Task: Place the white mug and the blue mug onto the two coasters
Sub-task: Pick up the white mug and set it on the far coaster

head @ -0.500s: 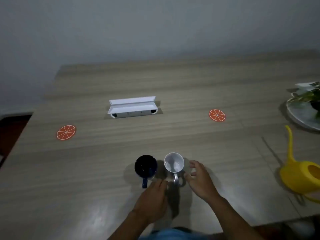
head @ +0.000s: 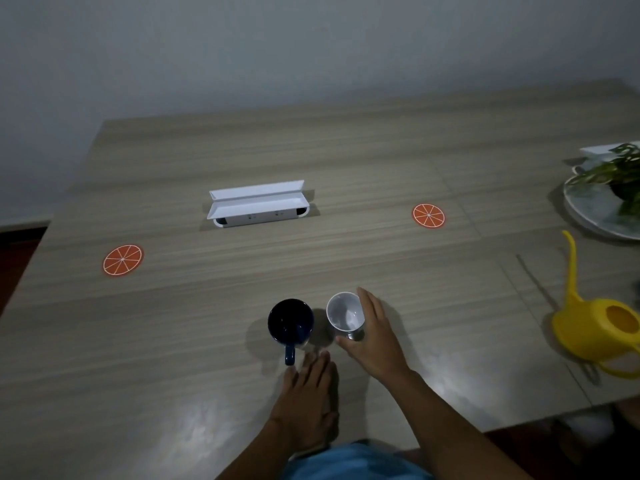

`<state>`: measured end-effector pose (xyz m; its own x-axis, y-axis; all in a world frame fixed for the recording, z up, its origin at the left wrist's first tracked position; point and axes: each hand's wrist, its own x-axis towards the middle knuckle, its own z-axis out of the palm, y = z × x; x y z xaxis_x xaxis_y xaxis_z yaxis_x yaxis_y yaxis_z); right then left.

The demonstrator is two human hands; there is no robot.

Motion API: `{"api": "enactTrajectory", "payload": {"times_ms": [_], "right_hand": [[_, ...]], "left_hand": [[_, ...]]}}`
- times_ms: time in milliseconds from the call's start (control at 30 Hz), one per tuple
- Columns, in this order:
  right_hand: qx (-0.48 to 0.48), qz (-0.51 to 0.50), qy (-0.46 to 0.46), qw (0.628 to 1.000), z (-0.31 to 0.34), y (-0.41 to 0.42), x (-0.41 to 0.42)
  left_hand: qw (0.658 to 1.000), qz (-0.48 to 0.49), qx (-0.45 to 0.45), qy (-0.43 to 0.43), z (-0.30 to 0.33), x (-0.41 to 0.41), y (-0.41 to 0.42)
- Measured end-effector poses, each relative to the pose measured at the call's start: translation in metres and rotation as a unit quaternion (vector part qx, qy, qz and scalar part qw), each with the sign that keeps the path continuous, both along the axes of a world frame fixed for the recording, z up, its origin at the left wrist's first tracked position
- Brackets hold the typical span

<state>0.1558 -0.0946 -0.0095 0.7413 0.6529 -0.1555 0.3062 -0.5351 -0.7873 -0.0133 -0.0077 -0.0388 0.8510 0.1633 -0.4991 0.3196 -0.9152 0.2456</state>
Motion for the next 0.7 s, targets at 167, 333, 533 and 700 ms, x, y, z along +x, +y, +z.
{"api": "enactTrajectory", "payload": {"times_ms": [167, 333, 533, 700], "right_hand": [[-0.005, -0.007, 0.005, 1.0, -0.002, -0.001, 0.002], [0.036, -0.058, 0.01, 0.998, 0.0, -0.015, 0.007], [0.052, -0.145, -0.014, 0.988, 0.003, -0.048, 0.029], [0.058, -0.19, 0.008, 0.98, 0.008, -0.059, 0.043]], "left_hand": [[1.0, 0.007, -0.004, 0.012, 0.007, 0.004, -0.002], [1.0, 0.024, 0.001, 0.005, 0.012, 0.011, -0.008], [0.999, 0.002, -0.002, -0.043, 0.012, 0.031, -0.015], [0.998, 0.029, -0.027, -0.04, 0.021, 0.071, -0.02]]}}
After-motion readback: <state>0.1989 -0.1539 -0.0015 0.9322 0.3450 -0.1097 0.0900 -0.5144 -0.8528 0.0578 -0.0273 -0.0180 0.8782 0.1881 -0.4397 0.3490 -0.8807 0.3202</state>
